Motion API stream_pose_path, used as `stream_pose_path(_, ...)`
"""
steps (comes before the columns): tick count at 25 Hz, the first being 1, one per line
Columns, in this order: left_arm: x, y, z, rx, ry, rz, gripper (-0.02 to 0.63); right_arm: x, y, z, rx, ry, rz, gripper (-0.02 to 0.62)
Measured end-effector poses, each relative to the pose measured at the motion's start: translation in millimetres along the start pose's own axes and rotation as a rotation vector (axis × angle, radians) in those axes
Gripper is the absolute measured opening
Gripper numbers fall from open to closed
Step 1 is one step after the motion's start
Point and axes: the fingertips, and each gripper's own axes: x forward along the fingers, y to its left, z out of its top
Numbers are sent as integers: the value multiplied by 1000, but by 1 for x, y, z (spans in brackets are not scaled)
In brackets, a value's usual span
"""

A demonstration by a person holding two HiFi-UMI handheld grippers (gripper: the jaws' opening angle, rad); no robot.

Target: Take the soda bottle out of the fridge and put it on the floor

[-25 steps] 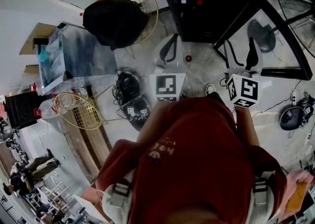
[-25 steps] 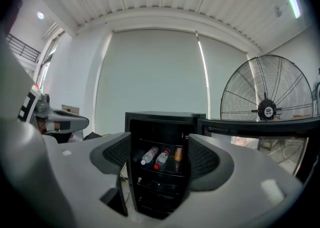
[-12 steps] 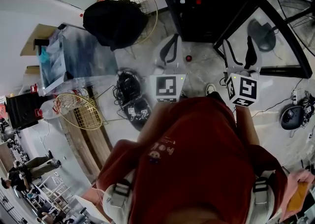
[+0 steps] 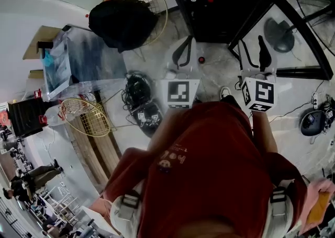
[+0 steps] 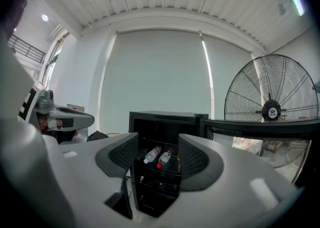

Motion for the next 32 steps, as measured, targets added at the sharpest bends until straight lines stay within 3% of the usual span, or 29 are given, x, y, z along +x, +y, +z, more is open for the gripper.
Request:
stream_pose_path(8,-3,-5,2,5,7,-7,0,-2,6,-1,6,-1,43,83)
stream_pose_path(15,-5,-7,9,8,-14,-12,0,-5,6,6,11,-17,48,2)
stream_pose_path(24,-8,-5,13,18,-20,-8,0,-7,4,12,32,-30,54,2)
stream_pose_path(32,-6,-5,16,-21,-45,6,0,-8,1,12,68,-40,78,2)
